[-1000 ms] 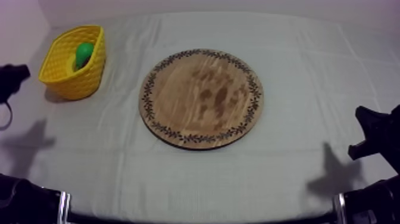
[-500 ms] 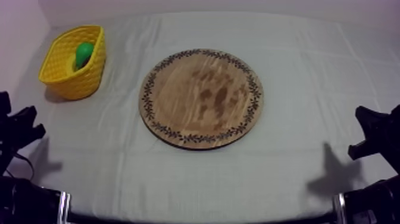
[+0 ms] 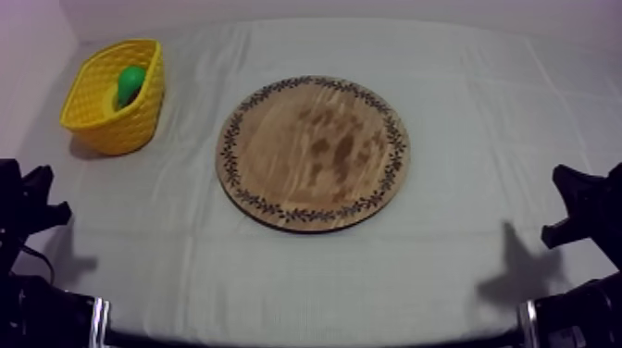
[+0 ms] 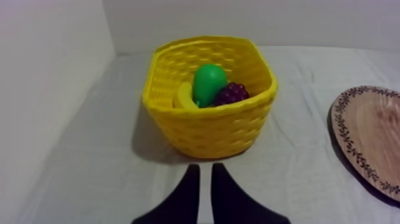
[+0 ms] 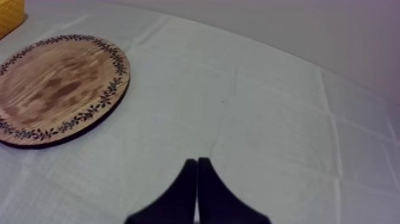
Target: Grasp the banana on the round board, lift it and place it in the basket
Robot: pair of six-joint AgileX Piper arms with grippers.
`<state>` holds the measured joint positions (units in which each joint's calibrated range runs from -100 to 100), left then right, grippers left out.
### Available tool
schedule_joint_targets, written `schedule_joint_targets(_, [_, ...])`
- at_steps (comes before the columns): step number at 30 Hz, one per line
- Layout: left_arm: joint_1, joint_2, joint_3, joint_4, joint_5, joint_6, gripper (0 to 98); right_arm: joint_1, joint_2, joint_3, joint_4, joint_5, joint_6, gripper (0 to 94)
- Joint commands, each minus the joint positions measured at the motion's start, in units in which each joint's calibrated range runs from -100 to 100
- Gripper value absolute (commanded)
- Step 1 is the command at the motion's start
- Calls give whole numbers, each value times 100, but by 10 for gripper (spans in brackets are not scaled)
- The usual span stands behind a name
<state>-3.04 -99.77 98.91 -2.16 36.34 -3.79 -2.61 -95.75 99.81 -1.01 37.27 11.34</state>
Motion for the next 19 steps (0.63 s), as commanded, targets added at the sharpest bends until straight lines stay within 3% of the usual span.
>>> schedule_joint_targets(1, [-3,-4,8,0,-17,17,62,1,0,-3,1,-1,0,3])
schedule_joint_targets(5, [-4,-5,59,-8,-197,234,42,1,0,-3,1,-1,-1,3])
schedule_joint_targets(12, [-4,-5,84,-11,-280,1452,4,1,0,-3,1,-1,-2,3])
schedule_joint_targets(15, [-4,-5,86,-11,-285,1594,2,1,0,-3,1,-1,-3,3])
schedule_joint_targets(19, [-4,-5,86,-11,-287,1540,1,1,0,-3,1,-1,-3,3])
